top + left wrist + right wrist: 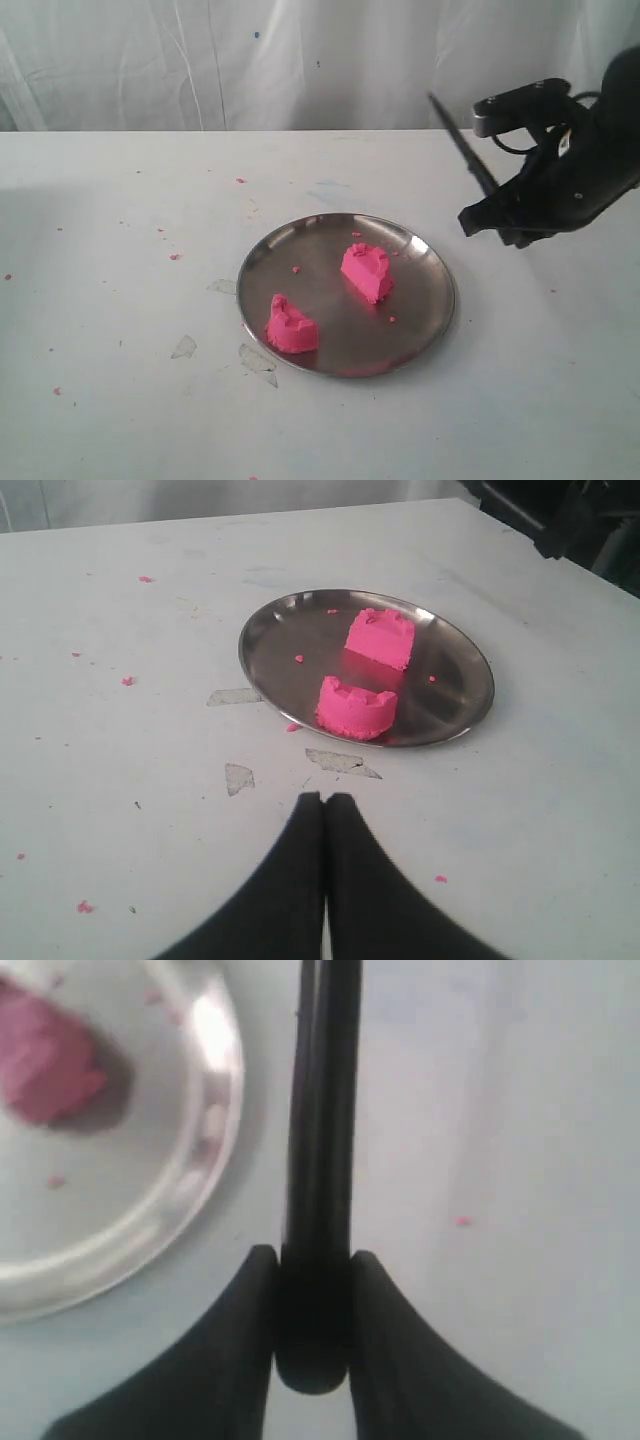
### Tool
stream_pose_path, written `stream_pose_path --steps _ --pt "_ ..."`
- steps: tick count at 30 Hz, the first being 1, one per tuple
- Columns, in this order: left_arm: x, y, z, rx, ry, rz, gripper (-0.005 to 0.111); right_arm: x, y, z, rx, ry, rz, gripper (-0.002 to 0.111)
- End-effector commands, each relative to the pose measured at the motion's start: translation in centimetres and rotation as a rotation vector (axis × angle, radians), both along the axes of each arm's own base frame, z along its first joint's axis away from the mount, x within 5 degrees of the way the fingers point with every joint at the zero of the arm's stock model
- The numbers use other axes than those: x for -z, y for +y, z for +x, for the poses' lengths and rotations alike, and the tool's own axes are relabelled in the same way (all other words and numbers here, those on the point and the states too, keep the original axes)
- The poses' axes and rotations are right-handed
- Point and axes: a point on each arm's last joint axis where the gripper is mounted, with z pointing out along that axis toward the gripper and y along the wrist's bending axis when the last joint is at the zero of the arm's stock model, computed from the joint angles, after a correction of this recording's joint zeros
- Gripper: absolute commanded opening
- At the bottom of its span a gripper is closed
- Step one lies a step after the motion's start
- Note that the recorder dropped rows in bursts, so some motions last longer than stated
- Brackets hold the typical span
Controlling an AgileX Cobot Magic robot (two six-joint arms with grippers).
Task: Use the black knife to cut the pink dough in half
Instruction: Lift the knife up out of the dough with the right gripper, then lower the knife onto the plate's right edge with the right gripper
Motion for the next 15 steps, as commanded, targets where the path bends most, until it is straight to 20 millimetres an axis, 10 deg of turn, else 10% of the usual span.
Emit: stream_pose_path --steps 1,8,15 --pt "-0.1 0.0 -0.1 0.003 -0.001 -0.020 0.000 -2.1 1.2 -1.0 -0.159 0.156 0.082 0.000" --pt "-0.1 0.0 -0.1 0.003 -0.001 -0.020 0.000 2.7 -1.5 0.4 0.007 0.142 0.045 0.000" --pt "-0.1 0.0 -0.1 0.003 -0.002 -0.018 0.000 4.4 0.8 -0.3 -0.071 0.256 0.162 0.000"
